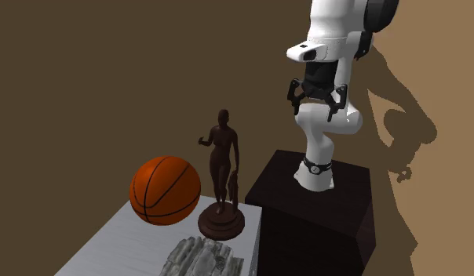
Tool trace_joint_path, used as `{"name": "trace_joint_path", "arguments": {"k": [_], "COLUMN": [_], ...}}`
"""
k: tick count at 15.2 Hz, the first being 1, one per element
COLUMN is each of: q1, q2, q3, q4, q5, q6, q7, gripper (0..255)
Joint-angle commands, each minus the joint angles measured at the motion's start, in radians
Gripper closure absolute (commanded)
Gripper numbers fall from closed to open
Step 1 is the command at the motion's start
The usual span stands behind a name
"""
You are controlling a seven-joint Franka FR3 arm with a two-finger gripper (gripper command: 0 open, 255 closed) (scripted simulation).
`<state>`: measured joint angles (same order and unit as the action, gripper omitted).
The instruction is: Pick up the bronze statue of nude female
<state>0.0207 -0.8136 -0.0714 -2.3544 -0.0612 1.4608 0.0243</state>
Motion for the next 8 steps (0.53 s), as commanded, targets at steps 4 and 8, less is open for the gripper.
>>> {"name": "trace_joint_path", "arguments": {"k": [4,8], "q1": [-0.038,-0.084], "q2": [0.104,0.239], "q3": [-0.034,-0.082], "q4": [0.054,0.137], "q5": [-0.012,-0.021], "q6": [0.044,0.089], "q7": [0.034,0.076], "gripper": [0,0]}}
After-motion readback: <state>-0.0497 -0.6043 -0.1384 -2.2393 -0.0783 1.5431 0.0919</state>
